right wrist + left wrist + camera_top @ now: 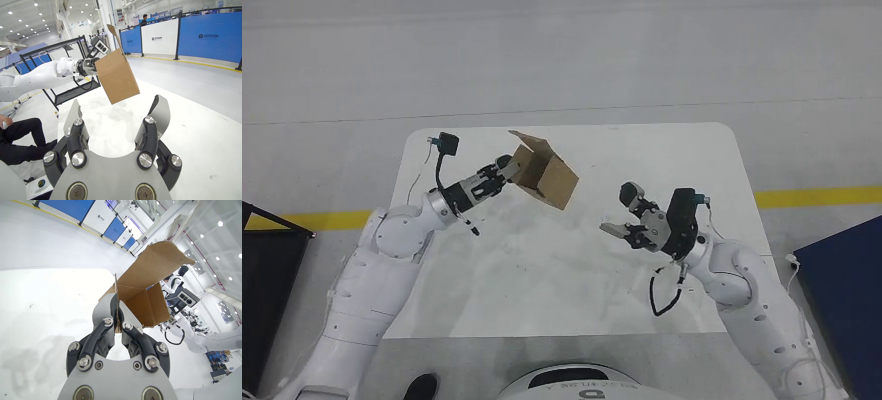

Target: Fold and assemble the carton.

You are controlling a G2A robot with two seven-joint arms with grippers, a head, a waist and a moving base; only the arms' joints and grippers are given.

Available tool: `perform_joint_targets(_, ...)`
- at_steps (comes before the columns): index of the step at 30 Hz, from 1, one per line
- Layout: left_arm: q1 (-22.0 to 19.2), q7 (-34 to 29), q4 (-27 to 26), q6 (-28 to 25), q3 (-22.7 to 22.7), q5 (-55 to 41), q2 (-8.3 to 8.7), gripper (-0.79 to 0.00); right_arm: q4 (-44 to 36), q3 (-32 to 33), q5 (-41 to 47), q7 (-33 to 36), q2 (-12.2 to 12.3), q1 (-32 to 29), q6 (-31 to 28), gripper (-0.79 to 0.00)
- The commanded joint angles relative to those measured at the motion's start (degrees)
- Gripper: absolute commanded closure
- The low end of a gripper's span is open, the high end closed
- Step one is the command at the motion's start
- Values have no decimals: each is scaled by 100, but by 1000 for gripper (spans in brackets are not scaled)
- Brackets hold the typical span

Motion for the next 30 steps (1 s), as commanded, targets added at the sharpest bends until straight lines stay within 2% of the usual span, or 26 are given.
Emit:
perform_joint_targets(1,42,4,-34,32,82,59,-10,-785,-21,-5,-69,8,-3,-5,103,-720)
perform_joint_targets(4,83,-228,-88,65,267,-58,-26,-785,-42,-20,-83,-9,-6,-22,149,-785)
perform_joint_targets(9,185,-624,-135,91,294,-618,-12,-785,-15,15,43,-59,-4,-31,95,-785)
perform_joint_targets(12,290,-708,-151,53,51,-969,30,-785,-24,11,59,-40,-3,-36,85,-785)
perform_joint_targets(16,442,-666,-104,-142,-428,-688,121,-785,-2,-101,109,250,-14,53,267,-785)
perform_joint_targets(20,684,-538,-184,-368,-725,-694,170,-785,182,-375,551,1293,-56,384,1012,-785)
perform_joint_targets(24,1013,-506,-295,-551,-939,-1066,204,-785,182,-375,551,1293,-56,384,1012,-785)
perform_joint_targets(26,1204,-750,-358,-507,-1046,-1165,241,-785,182,-375,551,1293,-56,384,1012,-785)
perform_joint_targets(29,1443,-992,-389,-649,-1246,-796,302,-785,202,-406,599,1324,-60,381,1022,-785)
perform_joint_targets(30,1493,-1059,-389,-681,-1274,-603,317,-785,327,-460,764,1481,-76,441,1240,-785)
